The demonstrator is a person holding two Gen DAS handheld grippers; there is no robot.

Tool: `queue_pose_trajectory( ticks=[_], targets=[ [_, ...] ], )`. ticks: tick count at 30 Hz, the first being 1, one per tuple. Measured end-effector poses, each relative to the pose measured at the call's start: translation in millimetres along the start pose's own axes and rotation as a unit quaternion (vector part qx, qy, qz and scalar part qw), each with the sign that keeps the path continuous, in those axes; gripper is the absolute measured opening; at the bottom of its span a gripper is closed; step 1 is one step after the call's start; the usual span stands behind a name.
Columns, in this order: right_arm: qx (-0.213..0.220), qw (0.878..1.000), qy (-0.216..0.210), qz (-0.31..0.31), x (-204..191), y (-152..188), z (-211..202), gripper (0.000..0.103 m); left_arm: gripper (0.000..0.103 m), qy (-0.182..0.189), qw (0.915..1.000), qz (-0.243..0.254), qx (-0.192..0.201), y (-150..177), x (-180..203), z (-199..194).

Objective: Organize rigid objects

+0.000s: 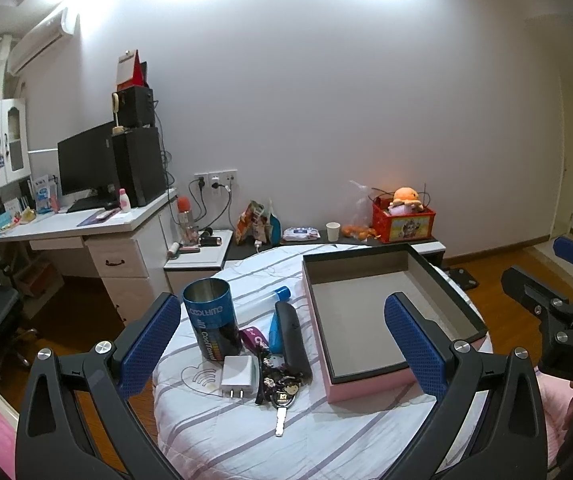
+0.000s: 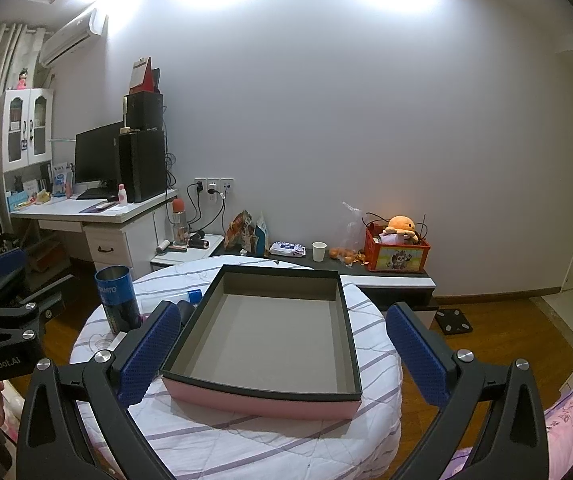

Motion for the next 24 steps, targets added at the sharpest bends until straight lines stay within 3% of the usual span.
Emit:
queue_pose_trajectory(
  ticks=[19, 24],
  targets=[
    [0.012, 1.000, 0.003, 0.003, 2, -8, 3, 0.103, 0.103, -0.023, 0.9996, -0.014, 0.011, -10, -10, -1],
    [0.010, 1.000, 0.001, 0.001, 1, -9, 6, 0.103, 0.103, -0.011, 0.9997, -0.022, 0.004, -9, -12, 3]
  ],
)
Point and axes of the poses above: each gripper's, at about its wrist camera, not at the fingertips, and z roughly the way its jaws point, x to its right, y to its underside, the point moved 9 cm from there along z, roughly the way its jaws point, and after that the axes turned 9 degrees about y, right-handed, at the moved point
